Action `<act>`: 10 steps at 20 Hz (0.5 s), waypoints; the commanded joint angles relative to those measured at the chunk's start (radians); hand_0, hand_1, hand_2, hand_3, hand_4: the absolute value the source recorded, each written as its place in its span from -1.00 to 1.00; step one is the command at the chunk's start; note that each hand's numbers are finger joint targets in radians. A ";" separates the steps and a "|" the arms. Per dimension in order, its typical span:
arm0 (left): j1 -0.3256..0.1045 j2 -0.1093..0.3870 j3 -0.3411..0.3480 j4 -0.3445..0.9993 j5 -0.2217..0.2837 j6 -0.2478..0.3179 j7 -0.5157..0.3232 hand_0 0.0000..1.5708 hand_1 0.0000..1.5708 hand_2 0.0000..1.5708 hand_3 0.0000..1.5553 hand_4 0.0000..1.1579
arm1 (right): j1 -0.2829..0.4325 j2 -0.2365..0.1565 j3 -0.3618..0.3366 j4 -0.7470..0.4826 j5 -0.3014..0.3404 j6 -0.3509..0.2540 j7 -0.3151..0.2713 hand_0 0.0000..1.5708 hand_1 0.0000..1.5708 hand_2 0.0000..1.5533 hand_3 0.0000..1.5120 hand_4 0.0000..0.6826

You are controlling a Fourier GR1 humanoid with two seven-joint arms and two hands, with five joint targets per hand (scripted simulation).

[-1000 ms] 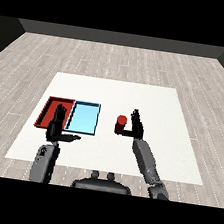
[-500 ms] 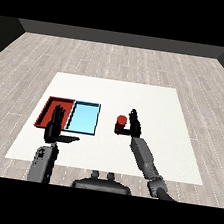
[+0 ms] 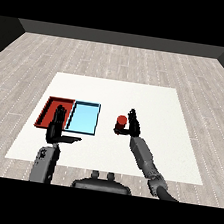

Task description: Pick the red can and put it in the red box

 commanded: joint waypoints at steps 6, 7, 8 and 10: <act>-0.063 0.010 0.021 0.083 -0.002 0.010 -0.036 -1.00 -1.00 -1.00 -1.00 -1.00 | -0.084 0.005 0.030 0.092 -0.041 -0.013 -0.011 -1.00 -1.00 -1.00 -1.00 -1.00; -0.010 0.010 0.023 0.067 0.026 -0.022 -0.067 -1.00 -1.00 -1.00 -1.00 -1.00 | -0.074 0.005 0.036 0.125 -0.043 -0.034 -0.044 -1.00 -1.00 -1.00 -1.00 -1.00; -0.030 -0.011 -0.018 0.043 -0.011 0.010 -0.026 -1.00 -1.00 -1.00 -1.00 -1.00 | -0.137 0.005 -0.023 0.171 -0.043 -0.005 -0.031 -1.00 -1.00 -1.00 -1.00 -1.00; -0.015 -0.011 0.012 0.113 0.003 -0.002 -0.102 -1.00 -1.00 -1.00 -1.00 -1.00 | -0.105 0.005 0.062 0.130 -0.104 -0.033 -0.025 -1.00 -1.00 -1.00 -1.00 -1.00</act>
